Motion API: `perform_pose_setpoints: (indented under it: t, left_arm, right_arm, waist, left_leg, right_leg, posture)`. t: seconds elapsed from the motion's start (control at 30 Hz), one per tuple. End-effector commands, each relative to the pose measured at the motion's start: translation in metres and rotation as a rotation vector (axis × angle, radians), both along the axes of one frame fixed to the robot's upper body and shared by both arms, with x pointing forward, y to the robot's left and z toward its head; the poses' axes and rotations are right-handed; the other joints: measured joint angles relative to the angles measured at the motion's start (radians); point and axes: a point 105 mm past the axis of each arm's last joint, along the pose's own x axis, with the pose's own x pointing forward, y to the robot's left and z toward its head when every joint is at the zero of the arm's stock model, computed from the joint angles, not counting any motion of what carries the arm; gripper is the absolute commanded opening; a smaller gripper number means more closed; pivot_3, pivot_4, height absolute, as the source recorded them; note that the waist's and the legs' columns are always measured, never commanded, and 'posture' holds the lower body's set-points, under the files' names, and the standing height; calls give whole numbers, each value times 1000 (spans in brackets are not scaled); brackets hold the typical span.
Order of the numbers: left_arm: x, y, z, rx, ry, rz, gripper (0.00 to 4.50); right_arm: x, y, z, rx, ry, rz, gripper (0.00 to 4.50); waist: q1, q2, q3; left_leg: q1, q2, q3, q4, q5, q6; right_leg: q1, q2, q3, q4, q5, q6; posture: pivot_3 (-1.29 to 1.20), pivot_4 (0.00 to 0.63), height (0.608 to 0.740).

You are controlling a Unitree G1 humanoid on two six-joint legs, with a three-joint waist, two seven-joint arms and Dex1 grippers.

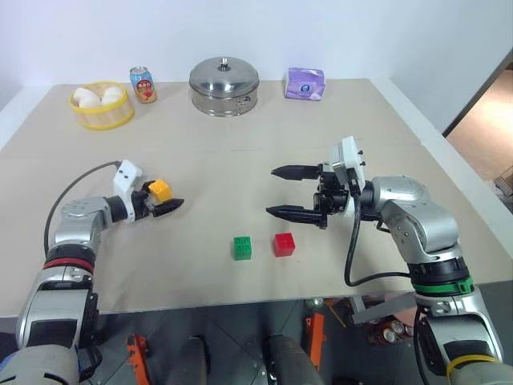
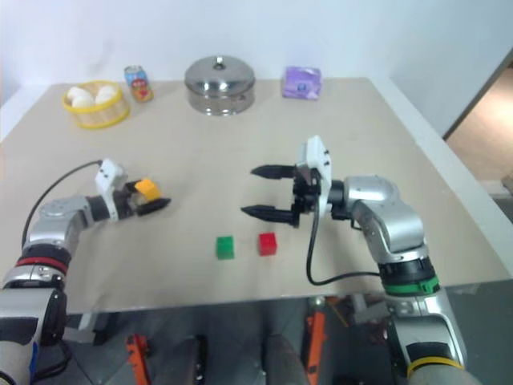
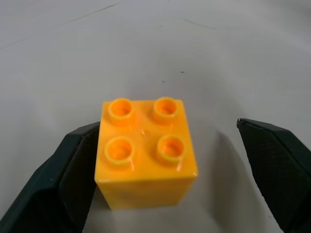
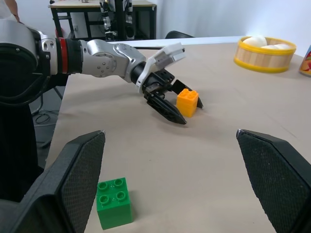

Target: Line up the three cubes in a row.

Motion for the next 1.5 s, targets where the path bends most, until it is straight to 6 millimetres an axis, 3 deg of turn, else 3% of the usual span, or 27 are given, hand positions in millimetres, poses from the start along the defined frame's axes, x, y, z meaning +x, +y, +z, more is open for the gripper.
perform_pose_setpoints:
  t: [0.03,0.2,0.33,0.4,0.47,0.6,0.77,1.1,1.5]
  left_arm:
    - [4,1,11,11,-47,2,2968]
    - [5,3,11,12,-48,6,1358]
    - [0,4,13,13,-69,-22,1388]
    - [-9,-8,24,-21,-103,-127,1388]
    - [-24,-23,27,-8,-108,-258,1388]
    - [-70,-54,11,86,-63,-497,1388]
    - [-100,-68,0,106,-7,-587,1388]
    - [-110,-72,-15,158,28,-624,1388]
    - [-110,-74,-20,164,49,-647,1388]
  right_arm:
    - [-5,-4,14,21,-56,-9,4500]
    - [-6,-5,13,22,-56,-15,4500]
    - [-6,-6,13,25,-55,-16,4500]
    - [-7,-6,13,24,-54,-13,4500]
    - [-9,-8,13,16,-52,-4,4500]
    - [-11,-12,14,2,-55,-3,4500]
    - [-12,-14,13,-6,-54,-5,4500]
    - [-19,-15,6,-27,-30,12,4500]
    - [-34,-17,-3,-82,-18,90,4500]
  waist:
    - [0,0,0]
    - [0,0,0]
    - [0,0,0]
    - [0,0,0]
    - [-1,0,0]
    - [-2,0,0]
    - [-2,0,0]
    - [-2,0,0]
    - [-1,0,0]
  left_leg:
    - [0,0,0,0,0,0]
    - [0,0,0,0,0,0]
    - [0,0,0,0,0,0]
    - [0,0,0,0,0,0]
    - [0,0,0,0,0,0]
    - [0,0,0,-1,0,0]
    - [1,1,0,-1,0,0]
    - [2,0,2,1,2,3]
    - [2,0,2,1,2,3]
  right_leg:
    - [0,0,0,0,0,0]
    - [0,0,0,0,0,0]
    - [0,0,0,0,0,1]
    - [0,0,0,0,0,1]
    - [0,0,0,0,0,1]
    - [0,0,1,0,0,1]
    - [0,0,1,1,-2,-4]
    - [1,0,3,1,0,-6]
    - [0,0,3,1,0,-5]
  posture:
    - [0,150,739]
    - [0,150,739]
    - [0,150,739]
    - [0,150,739]
    - [0,150,739]
    - [0,150,739]
    - [0,150,739]
    - [0,150,739]
    - [0,150,739]
